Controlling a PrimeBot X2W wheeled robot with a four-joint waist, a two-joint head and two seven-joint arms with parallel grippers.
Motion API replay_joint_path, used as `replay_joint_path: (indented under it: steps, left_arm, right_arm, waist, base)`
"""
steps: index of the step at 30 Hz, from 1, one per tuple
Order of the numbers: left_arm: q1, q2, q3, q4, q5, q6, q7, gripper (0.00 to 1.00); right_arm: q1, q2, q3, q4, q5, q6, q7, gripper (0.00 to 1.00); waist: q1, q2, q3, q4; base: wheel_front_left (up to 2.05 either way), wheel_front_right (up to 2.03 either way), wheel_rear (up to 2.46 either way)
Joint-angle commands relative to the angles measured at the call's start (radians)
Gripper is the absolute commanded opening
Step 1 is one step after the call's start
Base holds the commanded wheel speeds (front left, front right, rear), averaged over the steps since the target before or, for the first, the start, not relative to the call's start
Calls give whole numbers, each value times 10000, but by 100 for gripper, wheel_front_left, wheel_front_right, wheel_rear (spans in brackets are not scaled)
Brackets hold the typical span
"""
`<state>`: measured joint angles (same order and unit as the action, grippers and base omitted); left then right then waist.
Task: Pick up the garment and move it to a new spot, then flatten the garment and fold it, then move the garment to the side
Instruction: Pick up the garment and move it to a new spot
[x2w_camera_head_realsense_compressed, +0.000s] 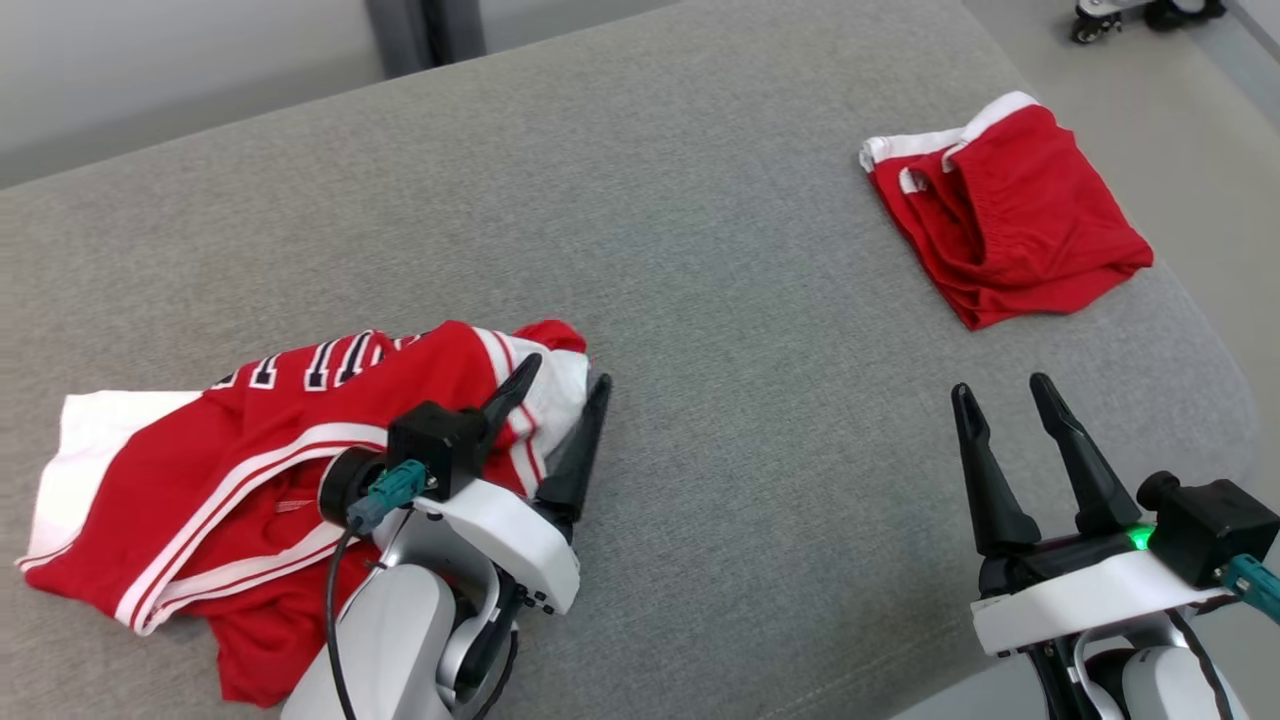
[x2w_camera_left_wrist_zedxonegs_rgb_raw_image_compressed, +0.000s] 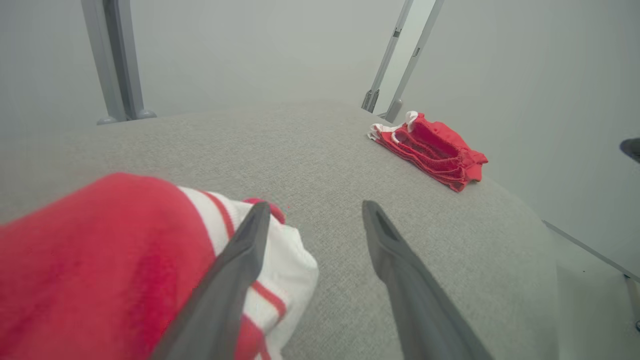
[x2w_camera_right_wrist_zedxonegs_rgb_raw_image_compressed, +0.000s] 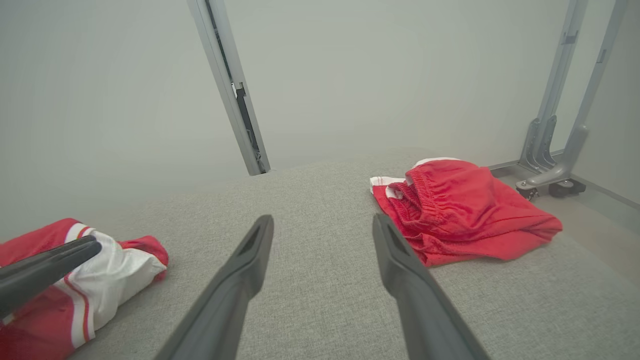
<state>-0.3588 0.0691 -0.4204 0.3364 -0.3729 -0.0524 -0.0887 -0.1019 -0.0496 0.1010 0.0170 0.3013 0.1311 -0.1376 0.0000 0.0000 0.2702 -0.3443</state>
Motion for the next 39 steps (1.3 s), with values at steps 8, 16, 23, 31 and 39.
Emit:
replay_joint_path:
  steps: [8, 16, 23, 31, 39]
  left_arm:
    - [446, 216, -20, -1167, 108, 205, -542, 100]
    - [1146, 871, 1183, -1850, -236, 1052, -978, 100]
    - [1884, 1486, 2357, -1851, -760, 1397, -1286, 100]
    - [2968, 2113, 2736, -2428, -736, 1664, -1090, 100]
    - [3913, 2190, 2489, -3293, -632, 1977, -571, 100]
  right_arm:
    - [-94, -34, -385, -2, -321, -6, 57, 100]
    - [59, -37, -567, -157, -599, -7, 393, 100]
    - [287, -35, -612, -149, -751, -7, 664, 100]
    - [570, -38, -682, -198, -948, -6, 982, 100]
    - [1006, -39, -713, -284, -966, -6, 1165, 100]
  waist:
    - [0, 0, -689, 1009]
    - [0, 0, -1157, 1931]
    - [0, 0, -1600, 2533]
    - [0, 0, -2074, 2939]
    - [0, 0, -2551, 2973]
  base:
    - [0, 0, 0]
    - [0, 0, 0]
    - [0, 0, 0]
    - [0, 0, 0]
    - [0, 0, 0]
